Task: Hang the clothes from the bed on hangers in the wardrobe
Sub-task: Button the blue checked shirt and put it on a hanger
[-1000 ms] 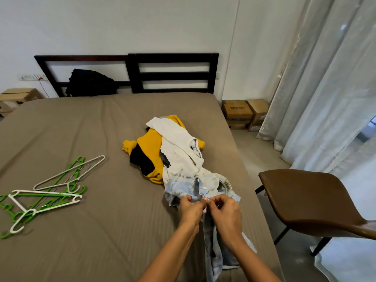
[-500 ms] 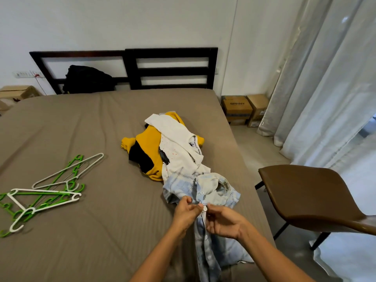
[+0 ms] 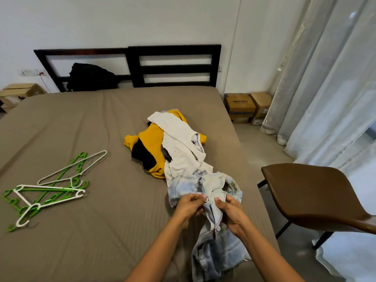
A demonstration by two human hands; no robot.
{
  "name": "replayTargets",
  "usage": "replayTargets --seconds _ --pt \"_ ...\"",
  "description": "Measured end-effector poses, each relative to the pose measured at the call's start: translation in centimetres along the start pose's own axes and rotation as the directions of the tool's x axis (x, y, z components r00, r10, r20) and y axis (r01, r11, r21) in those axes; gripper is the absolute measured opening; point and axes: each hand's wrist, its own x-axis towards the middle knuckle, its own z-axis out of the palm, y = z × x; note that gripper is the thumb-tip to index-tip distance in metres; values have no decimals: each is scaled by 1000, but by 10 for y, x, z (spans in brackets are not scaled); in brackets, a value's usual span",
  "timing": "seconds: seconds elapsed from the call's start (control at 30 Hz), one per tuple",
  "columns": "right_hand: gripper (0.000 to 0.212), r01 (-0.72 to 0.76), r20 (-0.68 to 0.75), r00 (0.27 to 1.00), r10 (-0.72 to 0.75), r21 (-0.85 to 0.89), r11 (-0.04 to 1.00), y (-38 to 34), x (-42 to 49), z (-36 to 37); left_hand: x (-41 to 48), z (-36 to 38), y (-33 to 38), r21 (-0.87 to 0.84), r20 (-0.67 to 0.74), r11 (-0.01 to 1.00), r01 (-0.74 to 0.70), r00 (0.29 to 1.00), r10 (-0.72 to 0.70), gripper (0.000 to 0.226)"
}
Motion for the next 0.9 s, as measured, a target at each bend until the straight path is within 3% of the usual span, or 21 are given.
replayTargets --seconds 0.1,0.17,0.27,0.33,0.4,0.5,0.73,0.9 --pt "11 99 -43 993 -111 -225 969 -10 -6 -4 -5 8 5 -168 65 983 70 996 -60 9" --pt "19 205 -40 969 -243 -416 886 -14 -9 -8 -7 11 6 -175 88 981 83 994 -69 6" --pt "28 323 -58 883 -465 -643 694 -18 -13 -12 -7 11 7 -170 74 983 62 996 -50 4" --pt "14 374 -158 799 -580 -625 685 -23 -19 -11 -8 11 9 -193 48 981 25 999 -16 4" --pt "12 394 -279 770 -574 -501 771 -29 -24 -6 -8 11 14 -197 5 980 -41 999 43 12" --pt "16 416 -184 824 -536 -446 793 -33 -28 4 -9 15 19 -109 -56 983 -149 988 143 27" --pt "17 429 30 787 -616 -744 512 -34 -31 19 -12 14 14 212 -143 907 -364 907 397 23" --pt "22 379 64 834 -548 -788 485 -39 -28 22 -12 12 9 228 -177 893 -387 886 429 26"
